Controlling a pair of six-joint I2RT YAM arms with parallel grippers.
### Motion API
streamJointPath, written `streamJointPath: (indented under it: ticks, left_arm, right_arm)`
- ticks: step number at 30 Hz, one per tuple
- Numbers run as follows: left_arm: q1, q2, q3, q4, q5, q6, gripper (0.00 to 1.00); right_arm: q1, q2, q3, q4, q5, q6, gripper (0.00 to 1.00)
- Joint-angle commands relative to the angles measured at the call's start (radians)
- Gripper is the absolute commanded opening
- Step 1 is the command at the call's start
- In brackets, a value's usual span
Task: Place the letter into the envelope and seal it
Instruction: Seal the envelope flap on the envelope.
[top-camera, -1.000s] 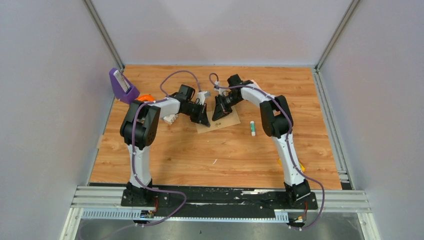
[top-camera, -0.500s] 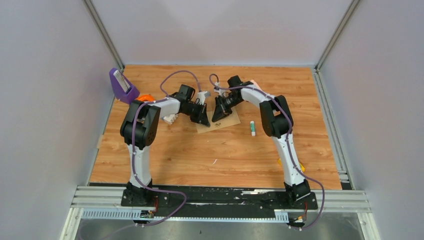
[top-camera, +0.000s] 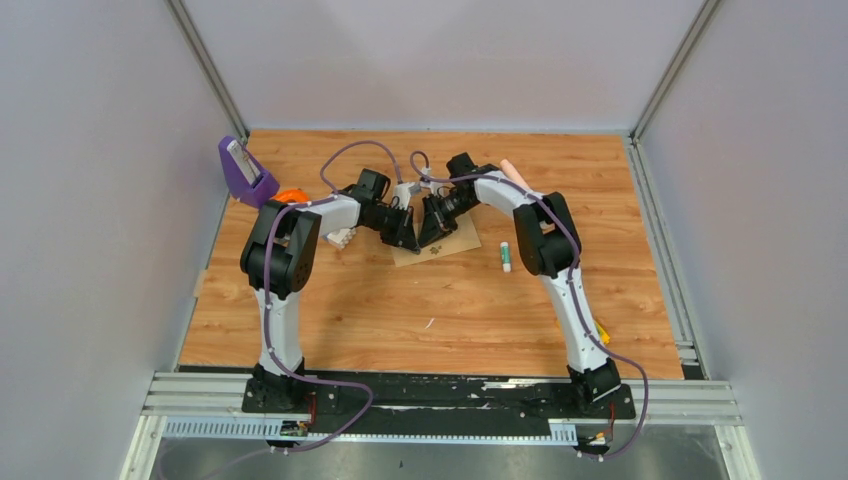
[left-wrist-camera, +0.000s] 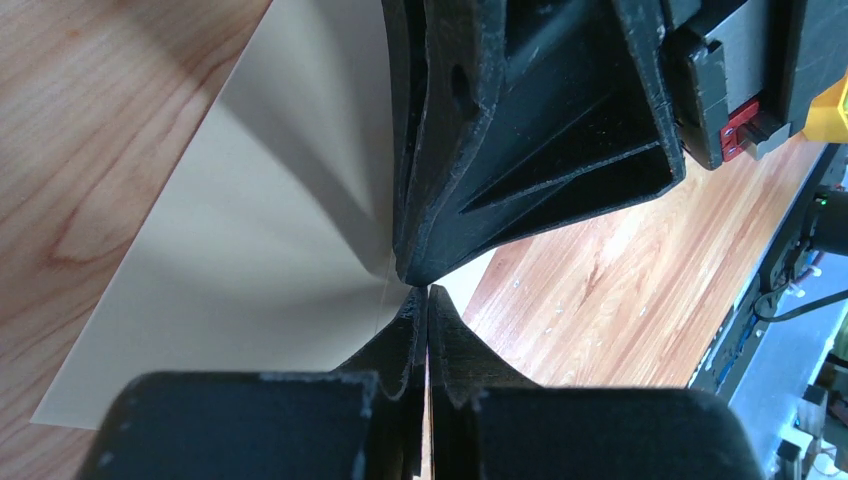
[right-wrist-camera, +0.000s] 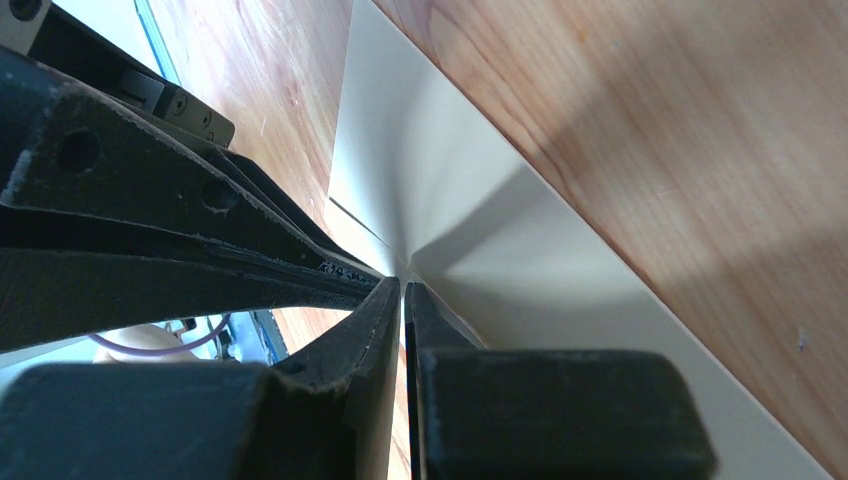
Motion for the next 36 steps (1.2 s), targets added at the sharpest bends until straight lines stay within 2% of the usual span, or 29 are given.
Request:
streamJointPath:
  ticks: [1, 17, 36]
  left_arm:
    - [0.002, 0.044, -0.001, -0.033, -0.102, 0.035, 0.00]
    - [0.002, 0.042, -0.004, -0.032, -0.103, 0.035, 0.00]
    - [0.002, 0.033, -0.002, -0.037, -0.105, 0.036, 0.00]
  right_arm:
    - [0.017, 0.044, 0.021, -0.005, 0.069, -0.013, 0.09]
    - [-0.068, 0.013, 0.029, -0.009, 0.076, -0.014, 0.08]
    - [-0.104, 0.017, 0.055, -0.012, 0.061, 0.004, 0.08]
